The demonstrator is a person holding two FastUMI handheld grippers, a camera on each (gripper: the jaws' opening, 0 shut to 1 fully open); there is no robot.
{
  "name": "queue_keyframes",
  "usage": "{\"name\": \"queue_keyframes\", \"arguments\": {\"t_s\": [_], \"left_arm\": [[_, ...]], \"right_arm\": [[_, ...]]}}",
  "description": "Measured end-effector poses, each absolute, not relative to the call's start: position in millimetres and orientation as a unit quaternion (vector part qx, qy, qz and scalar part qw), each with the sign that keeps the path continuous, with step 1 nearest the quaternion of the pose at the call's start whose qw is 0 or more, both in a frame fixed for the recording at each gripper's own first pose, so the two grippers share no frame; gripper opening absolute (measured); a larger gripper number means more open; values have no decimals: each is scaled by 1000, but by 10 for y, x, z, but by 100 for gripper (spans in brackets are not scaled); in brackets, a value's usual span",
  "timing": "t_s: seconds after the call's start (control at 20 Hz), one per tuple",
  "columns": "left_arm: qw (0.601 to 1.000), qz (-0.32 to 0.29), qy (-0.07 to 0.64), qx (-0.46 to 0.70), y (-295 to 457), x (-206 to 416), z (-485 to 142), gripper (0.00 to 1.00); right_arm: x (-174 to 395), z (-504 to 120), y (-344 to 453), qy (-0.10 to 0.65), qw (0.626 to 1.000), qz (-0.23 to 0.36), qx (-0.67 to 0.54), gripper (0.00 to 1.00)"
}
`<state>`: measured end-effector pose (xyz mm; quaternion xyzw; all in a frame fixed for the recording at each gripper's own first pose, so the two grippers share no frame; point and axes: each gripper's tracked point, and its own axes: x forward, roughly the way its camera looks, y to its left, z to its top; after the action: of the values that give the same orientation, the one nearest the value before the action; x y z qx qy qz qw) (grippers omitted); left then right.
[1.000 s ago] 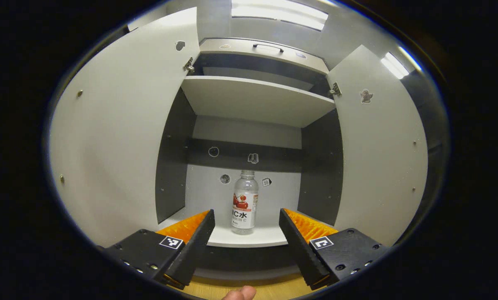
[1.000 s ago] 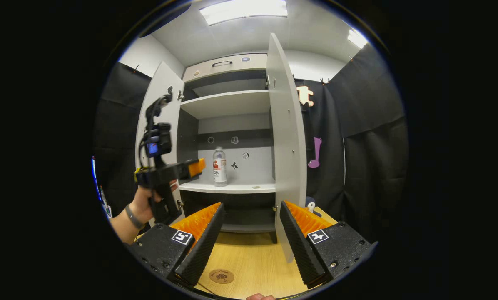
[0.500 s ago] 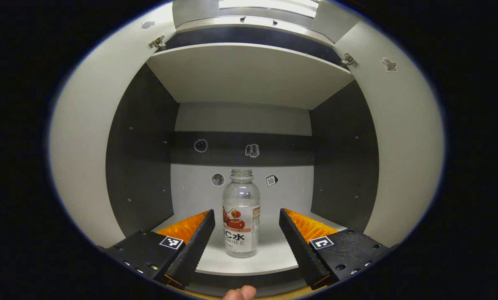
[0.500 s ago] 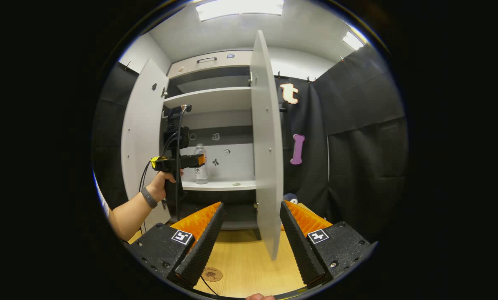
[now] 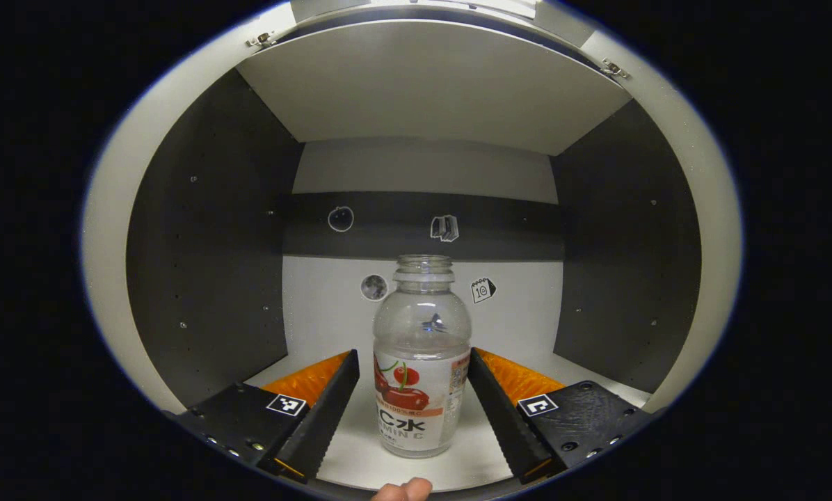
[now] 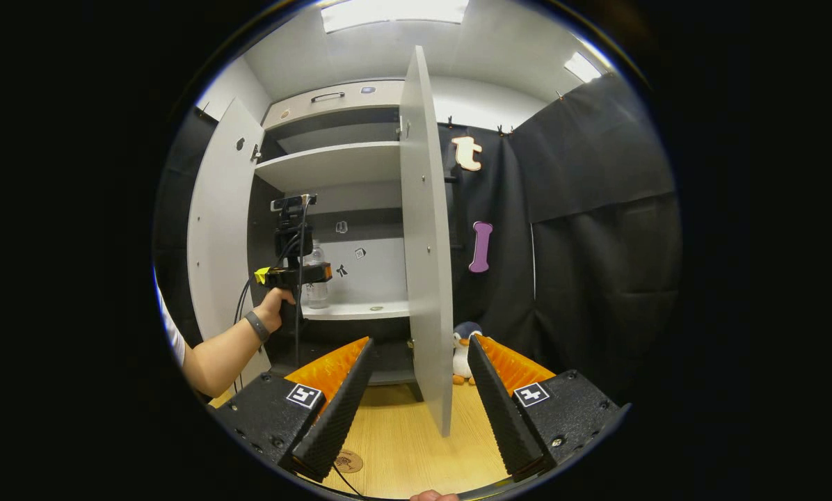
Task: Grasp the bottle in the cabinet with the left hand and place it on the coaster, then close the right door with the right hand and the left door with the left hand.
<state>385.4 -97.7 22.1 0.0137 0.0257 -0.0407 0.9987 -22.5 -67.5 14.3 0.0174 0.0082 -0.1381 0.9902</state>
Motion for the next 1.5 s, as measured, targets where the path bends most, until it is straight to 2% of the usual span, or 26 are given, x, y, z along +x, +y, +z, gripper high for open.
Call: {"name": "queue_keyframes", "arguments": {"t_s": [0.25,0.3,0.4,0.6,1.05,1.15,1.25,1.3,1.35,1.5], "left_arm": [[999,-34,21,25,-1009,3926,208,94],[999,-43,20,20,-1040,3929,217,93],[999,-46,20,18,-1046,3906,233,81],[998,-49,25,21,-1039,3870,254,76],[997,-78,-5,29,-982,3239,590,76],[995,-96,-11,33,-1025,3048,642,79],[993,-107,-16,36,-1057,2866,682,76],[993,-113,-18,34,-1058,2771,712,79],[992,-119,-20,32,-1076,2665,740,76],[990,-137,-28,21,-1125,2343,795,76]], "right_arm": [[-216,133,-674,9,990,-141,21,83],[-206,144,-663,9,990,-139,20,83],[-192,138,-662,7,990,-137,18,83],[-192,104,-632,11,991,-132,22,83],[-159,194,-439,0,996,-89,5,83],[-146,216,-391,-6,997,-77,0,83],[-127,243,-329,-11,998,-65,-2,83],[-123,252,-315,-14,998,-61,-5,83],[-124,264,-315,-16,998,-59,-7,83],[-129,285,-336,-20,998,-58,-12,83]]}}
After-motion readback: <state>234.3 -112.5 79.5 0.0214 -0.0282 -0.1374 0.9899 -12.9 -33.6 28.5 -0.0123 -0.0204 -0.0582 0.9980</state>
